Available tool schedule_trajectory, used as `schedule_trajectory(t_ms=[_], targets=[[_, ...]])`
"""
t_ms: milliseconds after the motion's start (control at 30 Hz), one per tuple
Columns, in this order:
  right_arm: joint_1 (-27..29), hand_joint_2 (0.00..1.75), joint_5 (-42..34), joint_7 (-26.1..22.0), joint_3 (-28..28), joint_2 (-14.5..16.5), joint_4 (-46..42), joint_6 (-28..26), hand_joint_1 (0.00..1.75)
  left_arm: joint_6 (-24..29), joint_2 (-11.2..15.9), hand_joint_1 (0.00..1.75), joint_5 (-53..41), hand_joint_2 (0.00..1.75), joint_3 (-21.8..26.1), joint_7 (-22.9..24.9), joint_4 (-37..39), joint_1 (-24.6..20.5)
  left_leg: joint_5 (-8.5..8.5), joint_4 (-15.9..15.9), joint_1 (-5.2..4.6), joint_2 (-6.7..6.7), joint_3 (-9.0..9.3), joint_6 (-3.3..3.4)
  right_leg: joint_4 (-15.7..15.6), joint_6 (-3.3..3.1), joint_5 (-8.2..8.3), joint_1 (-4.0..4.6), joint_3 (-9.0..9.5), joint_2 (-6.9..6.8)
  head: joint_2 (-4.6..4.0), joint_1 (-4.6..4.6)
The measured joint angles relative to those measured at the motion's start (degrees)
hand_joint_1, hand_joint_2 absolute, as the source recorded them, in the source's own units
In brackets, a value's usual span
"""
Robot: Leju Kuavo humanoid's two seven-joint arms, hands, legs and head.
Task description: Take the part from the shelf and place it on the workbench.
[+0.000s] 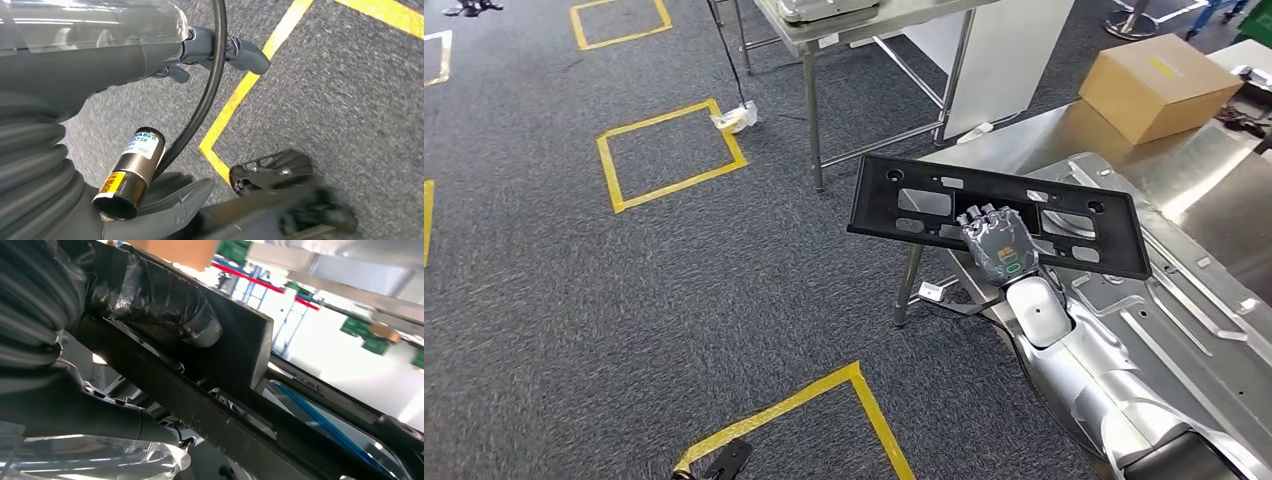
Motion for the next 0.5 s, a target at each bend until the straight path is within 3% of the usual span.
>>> schedule_trajectory(t_ms=[33,67,133,200,267,333,400,433,500], targets=[[0.1,1.75,0.0,0.0,0.0,0.0,0.0,0.0,1.75,0.0,0.0,0.0,-0.1,1.75,0.0,0.0,0.0,0.0,1.43,-1.0,0.01,-0.12,0.13,0.09,0.2,0.01,-0.09,-0.01,0.0,0.9,0.0,0.01],[0.1,1.75,0.0,0.1,0.0,0.0,0.0,0.0,1.75,-0.1,0.0,0.0,-0.2,1.75,0.0,0.0,0.0,0.0,3.68,-4.0,0.05,-0.54,1.22,0.22,0.4,0.07,-0.23,-0.05,0.0,1.78,0.0,0.0],[0.1,1.75,0.0,0.3,0.0,0.0,0.0,0.0,1.75,-0.2,0.0,0.0,-0.6,1.75,0.0,0.0,0.0,0.0,7.32,-11.6,0.27,-3.0,4.35,0.5,1.1,0.43,-0.53,-0.17,-0.2,3.43,0.0,0.02],[0.2,1.75,0.0,0.5,0.0,0.0,0.0,-0.1,1.75,-0.3,0.0,0.0,-0.7,1.75,0.0,0.1,0.0,0.0,8.12,-15.2,0.35,-4.65,5.94,0.67,1.3,1.05,-0.55,-0.37,-0.67,4.87,0.0,0.01],[0.5,1.75,0.0,0.5,0.0,-0.3,0.0,-0.1,1.75,-0.4,0.0,0.0,-0.7,1.75,0.0,0.2,0.0,-0.1,8.19,-15.6,0.28,-3.7,6.2,1.05,1.1,1.79,-0.27,-0.54,-1.01,6.05,0.0,-0.02],[0.7,1.75,0.0,0.5,0.0,-0.6,0.0,-0.1,1.75,-0.4,0.0,0.0,-0.7,1.75,0.1,0.2,0.0,-0.3,8.61,-16.3,0.41,-2.33,6.47,1.81,2.1,2.33,-1.06,-0.34,-1.63,3.99,0.0,0.11],[0.7,1.75,0.0,0.6,0.0,-0.7,0.0,-0.1,1.75,-0.4,-0.1,0.0,-0.8,1.75,0.1,0.2,0.0,-0.4,8.83,-16.8,0.45,-0.94,6.64,2.34,7.2,2.74,-3.94,-0.19,-3.98,0.01,0.0,0.32],[0.8,1.75,0.0,0.6,0.0,-0.7,0.0,-0.1,1.75,-0.4,0.0,0.0,-0.8,1.75,0.1,0.2,0.0,-0.3,8.8,-16.8,0.41,-0.3,6.63,2.44,10.8,2.94,-5.62,-0.28,-5.7,-1.14,0.0,0.39],[1.1,1.75,0.0,0.8,0.0,-0.7,0.0,-0.1,1.75,-0.3,0.0,0.0,-0.9,1.75,0.1,0.2,0.0,-0.1,8.64,-16.8,0.37,1.13,6.65,2.46,15.7,3.28,-6.9,-0.57,-8.15,-1.96,0.0,0.41]])
